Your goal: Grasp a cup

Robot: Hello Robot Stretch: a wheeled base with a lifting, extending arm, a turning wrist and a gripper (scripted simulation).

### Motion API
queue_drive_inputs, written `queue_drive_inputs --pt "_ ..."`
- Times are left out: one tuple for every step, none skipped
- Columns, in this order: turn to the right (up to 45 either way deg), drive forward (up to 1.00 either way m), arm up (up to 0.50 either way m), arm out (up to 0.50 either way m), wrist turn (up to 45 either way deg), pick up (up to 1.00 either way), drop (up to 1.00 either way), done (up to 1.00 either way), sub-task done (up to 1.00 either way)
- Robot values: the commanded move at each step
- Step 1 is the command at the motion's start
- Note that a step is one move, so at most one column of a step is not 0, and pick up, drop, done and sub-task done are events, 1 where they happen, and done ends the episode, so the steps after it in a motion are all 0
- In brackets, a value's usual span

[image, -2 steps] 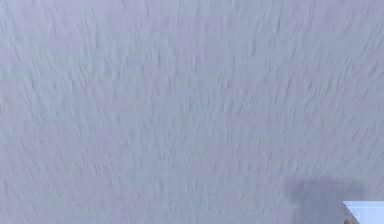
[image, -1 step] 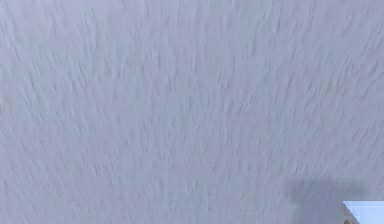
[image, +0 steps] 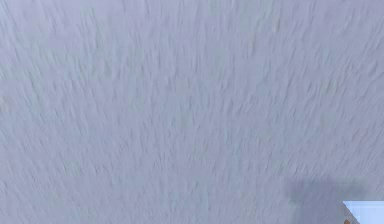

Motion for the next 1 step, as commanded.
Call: queue_drive_inputs --pt "0.0 0.0 0.0 0.0 45.0 0.0 0.0 0.0 0.0"
